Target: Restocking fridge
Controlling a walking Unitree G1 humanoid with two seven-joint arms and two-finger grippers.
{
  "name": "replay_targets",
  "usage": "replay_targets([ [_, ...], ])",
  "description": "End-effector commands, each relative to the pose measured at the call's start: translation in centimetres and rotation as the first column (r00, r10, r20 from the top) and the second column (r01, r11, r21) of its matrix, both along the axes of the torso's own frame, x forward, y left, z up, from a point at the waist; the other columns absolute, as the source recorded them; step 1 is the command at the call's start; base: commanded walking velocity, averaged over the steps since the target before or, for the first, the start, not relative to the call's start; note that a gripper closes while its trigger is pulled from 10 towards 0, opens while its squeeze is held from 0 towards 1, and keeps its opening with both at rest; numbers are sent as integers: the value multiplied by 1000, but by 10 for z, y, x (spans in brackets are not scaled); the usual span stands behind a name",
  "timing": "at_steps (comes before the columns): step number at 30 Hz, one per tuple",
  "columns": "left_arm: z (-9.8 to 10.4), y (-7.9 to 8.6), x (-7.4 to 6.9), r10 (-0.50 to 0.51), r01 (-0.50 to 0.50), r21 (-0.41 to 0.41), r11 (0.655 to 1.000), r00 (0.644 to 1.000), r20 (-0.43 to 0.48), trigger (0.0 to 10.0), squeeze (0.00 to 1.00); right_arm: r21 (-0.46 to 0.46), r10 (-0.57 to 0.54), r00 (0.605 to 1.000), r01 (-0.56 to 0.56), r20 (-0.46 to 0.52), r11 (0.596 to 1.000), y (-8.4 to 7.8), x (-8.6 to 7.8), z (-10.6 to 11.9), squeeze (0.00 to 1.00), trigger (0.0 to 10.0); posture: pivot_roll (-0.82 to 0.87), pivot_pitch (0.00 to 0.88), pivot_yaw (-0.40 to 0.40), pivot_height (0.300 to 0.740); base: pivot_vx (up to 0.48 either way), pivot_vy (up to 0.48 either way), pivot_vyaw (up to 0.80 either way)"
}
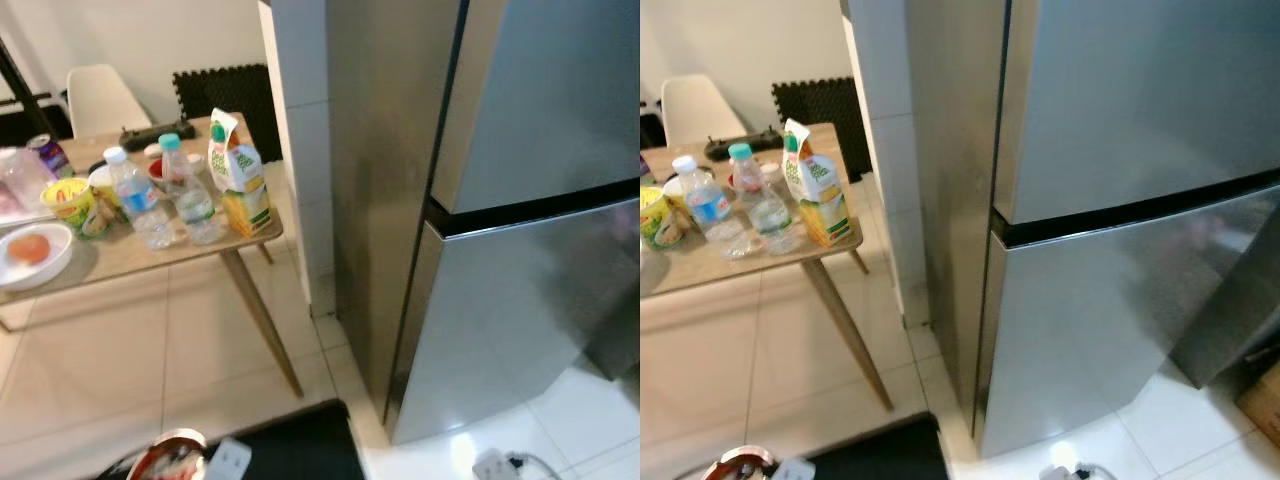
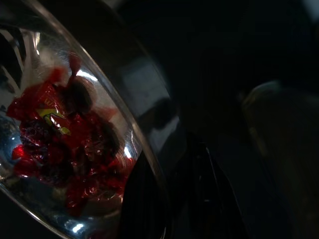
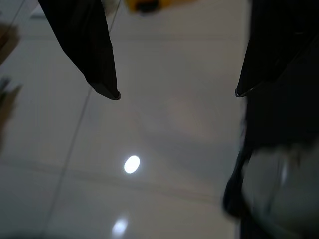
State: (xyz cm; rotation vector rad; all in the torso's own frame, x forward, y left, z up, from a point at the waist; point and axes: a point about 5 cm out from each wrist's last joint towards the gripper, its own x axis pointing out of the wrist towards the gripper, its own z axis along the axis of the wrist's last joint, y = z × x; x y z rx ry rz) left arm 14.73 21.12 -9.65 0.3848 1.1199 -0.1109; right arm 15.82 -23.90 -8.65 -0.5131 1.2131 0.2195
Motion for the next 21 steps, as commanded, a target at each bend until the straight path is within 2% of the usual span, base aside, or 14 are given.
replay_targets([
  [1,-2,7,-9,17,-16,18,1000,999,-27,10000,0,16,-4,1000,4,-14,1000,5,-5,-3,0,10000,-84,0,27,740,0,0,0],
  [5,-3,4,-10,17,-17,-8,1000,999,-37,10000,0,15,-2,1000,2,-14,1000,4,-5,-3,0,10000,-84,0,25,740,0,-68,0],
  [19,-3,2,-8,5,-6,-17,1000,999,-37,10000,0,12,5,1000,-5,-19,1000,4,-5,-3,0,10000,-85,0,26,740,0,-448,0],
  [21,-2,1,-7,13,-14,-22,1000,999,-30,10000,0,11,5,1000,-5,-20,1000,4,-6,-3,0,10000,-85,0,26,740,0,-191,0],
])
